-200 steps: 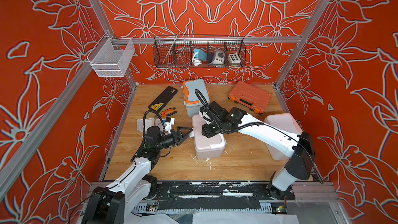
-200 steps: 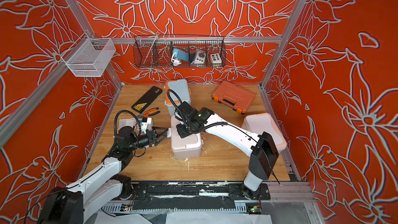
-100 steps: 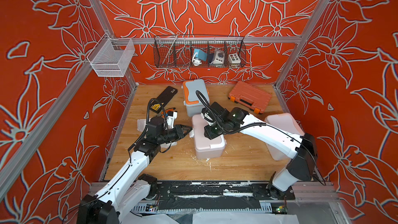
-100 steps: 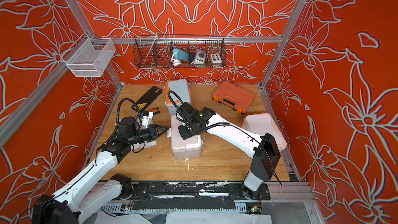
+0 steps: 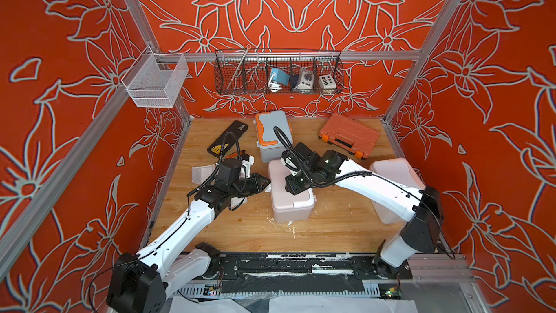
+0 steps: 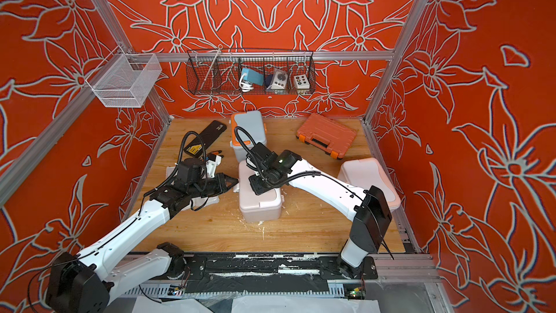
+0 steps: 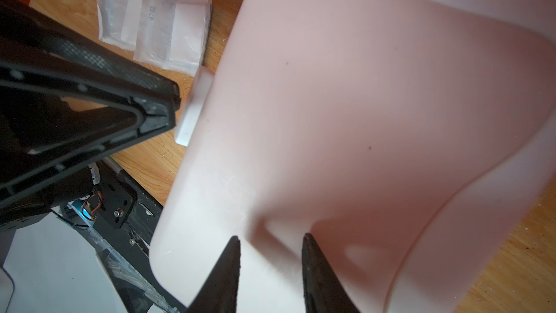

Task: Open first aid kits and take out gauze
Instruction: Fasten the fastener of the first aid kit.

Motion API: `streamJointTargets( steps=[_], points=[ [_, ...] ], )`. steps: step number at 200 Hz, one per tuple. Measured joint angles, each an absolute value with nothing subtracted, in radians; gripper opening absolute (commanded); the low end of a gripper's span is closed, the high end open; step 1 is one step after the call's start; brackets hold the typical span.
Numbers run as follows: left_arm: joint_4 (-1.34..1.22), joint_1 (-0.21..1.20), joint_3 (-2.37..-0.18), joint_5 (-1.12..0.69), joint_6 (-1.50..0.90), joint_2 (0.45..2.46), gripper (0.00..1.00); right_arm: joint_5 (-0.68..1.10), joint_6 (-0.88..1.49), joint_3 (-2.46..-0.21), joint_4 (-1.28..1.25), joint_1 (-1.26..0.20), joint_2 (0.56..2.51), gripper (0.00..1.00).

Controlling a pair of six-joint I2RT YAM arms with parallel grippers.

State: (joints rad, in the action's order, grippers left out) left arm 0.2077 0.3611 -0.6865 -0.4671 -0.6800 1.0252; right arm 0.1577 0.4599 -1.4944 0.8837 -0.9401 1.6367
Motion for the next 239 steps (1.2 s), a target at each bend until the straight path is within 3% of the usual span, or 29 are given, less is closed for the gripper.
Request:
streamJointTargets(
  steps=[91, 239],
  points=[
    [0.150, 0.361, -0.652, -0.469, -0.684, 1.060, 0.23, 0.158, 0.459, -1.491, 0.881, -0.940, 1.637, 0.36],
    [0.041, 0.361, -0.596, -0.517, -0.731, 1.067, 0.39, 0.165, 0.459, -1.477, 0.846, -0.940, 1.637, 0.36]
  ],
)
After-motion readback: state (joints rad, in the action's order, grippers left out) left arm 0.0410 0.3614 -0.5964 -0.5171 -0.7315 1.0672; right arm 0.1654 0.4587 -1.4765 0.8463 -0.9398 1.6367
